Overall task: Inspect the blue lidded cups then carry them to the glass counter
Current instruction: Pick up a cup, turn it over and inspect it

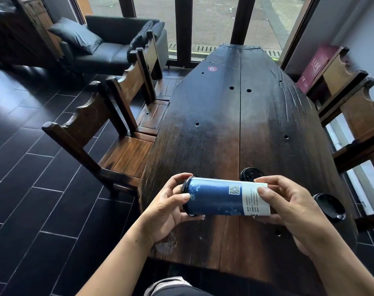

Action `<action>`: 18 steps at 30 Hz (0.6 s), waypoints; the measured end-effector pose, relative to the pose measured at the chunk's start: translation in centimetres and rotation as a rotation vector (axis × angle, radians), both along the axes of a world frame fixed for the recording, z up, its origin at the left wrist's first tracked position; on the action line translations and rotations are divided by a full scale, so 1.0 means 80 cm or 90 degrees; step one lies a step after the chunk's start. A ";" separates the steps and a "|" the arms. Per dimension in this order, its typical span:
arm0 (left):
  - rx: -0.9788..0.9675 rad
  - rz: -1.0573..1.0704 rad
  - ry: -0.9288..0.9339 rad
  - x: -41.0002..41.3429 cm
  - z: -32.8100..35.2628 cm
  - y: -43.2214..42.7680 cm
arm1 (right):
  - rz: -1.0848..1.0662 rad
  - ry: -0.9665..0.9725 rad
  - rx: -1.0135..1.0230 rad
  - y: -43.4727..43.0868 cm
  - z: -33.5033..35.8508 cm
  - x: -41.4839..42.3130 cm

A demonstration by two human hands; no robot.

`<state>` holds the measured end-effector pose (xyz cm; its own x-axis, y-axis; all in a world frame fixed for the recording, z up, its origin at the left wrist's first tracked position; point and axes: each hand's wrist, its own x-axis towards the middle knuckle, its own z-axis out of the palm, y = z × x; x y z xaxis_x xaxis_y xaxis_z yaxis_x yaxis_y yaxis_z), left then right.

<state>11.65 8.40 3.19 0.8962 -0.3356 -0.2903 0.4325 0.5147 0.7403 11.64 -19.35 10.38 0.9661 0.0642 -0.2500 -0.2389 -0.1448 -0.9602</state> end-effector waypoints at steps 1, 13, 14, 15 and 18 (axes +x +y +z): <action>-0.001 -0.001 -0.002 0.000 -0.001 -0.001 | 0.000 -0.001 -0.009 -0.001 -0.001 0.000; 0.049 -0.078 0.135 0.009 0.010 -0.003 | 0.104 -0.115 -0.181 -0.003 0.008 -0.005; 0.061 -0.076 0.147 0.009 0.010 -0.006 | 0.116 -0.121 -0.193 -0.002 0.010 -0.005; 0.074 -0.072 0.153 0.010 0.009 -0.007 | 0.123 -0.128 -0.199 -0.001 0.012 -0.005; 0.089 -0.058 0.138 0.010 0.007 -0.009 | 0.120 -0.128 -0.185 0.001 0.015 -0.005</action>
<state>12.45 7.67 3.76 0.7759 -0.3557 -0.5210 0.6286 0.3657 0.6864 11.25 -19.28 11.56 0.9756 0.1996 -0.0911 0.0064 -0.4411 -0.8975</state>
